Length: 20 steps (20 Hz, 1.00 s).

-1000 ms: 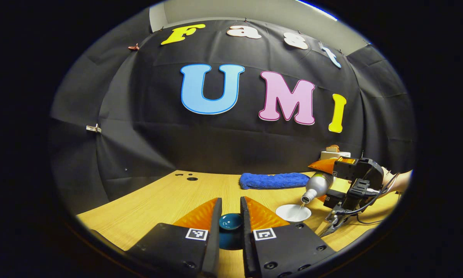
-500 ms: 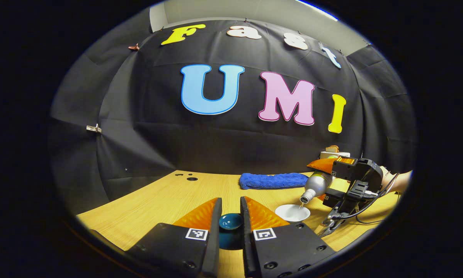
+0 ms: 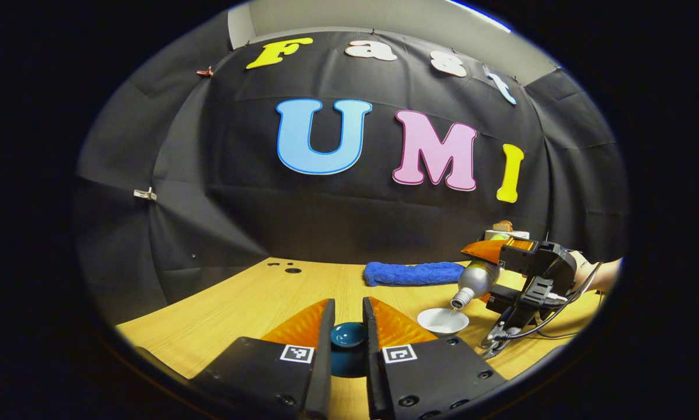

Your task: Open the teacup lid with one hand, grasp the water bottle and pour water into the teacup with the other hand; after pouring, place the water bottle on the coaster and then close the teacup lid.

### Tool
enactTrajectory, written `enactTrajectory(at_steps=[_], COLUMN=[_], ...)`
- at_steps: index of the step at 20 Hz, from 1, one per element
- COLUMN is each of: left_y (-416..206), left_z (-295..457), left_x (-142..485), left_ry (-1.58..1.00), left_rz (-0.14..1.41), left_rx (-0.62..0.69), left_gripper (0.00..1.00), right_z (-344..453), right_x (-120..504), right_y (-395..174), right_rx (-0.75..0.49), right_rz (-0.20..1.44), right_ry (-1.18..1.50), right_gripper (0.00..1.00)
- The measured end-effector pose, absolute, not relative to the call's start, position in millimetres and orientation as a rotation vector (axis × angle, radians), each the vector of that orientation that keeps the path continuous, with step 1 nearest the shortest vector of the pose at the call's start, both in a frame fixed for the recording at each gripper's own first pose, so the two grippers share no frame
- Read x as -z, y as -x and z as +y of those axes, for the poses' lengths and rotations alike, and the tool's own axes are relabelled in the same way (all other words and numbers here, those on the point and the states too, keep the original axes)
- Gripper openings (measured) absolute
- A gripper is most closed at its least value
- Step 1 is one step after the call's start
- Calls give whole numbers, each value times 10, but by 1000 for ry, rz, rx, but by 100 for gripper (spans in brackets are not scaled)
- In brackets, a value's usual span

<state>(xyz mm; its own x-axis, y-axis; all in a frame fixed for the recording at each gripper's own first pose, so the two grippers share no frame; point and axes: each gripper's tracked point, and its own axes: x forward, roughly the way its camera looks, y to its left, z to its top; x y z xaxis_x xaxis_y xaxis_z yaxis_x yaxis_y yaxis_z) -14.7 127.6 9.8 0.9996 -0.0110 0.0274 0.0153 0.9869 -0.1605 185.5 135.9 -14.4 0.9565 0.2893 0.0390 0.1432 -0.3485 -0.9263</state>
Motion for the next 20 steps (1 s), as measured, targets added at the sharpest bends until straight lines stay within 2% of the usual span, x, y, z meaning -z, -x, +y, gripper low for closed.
enactTrajectory(at_steps=[5, 20], left_y=[150, 184], left_z=[1278, 1288], left_x=[-70, -53], left_ry=[181, 194], left_rz=[-16, -8], left_rx=[22, 18], left_gripper=[29, 29], right_z=[1406, 1465], right_x=[85, 124], right_y=[-1850, -1892], right_rx=[-139, -193], right_rz=[-346, -357], right_ry=[1960, 1983], right_gripper=[80, 80])
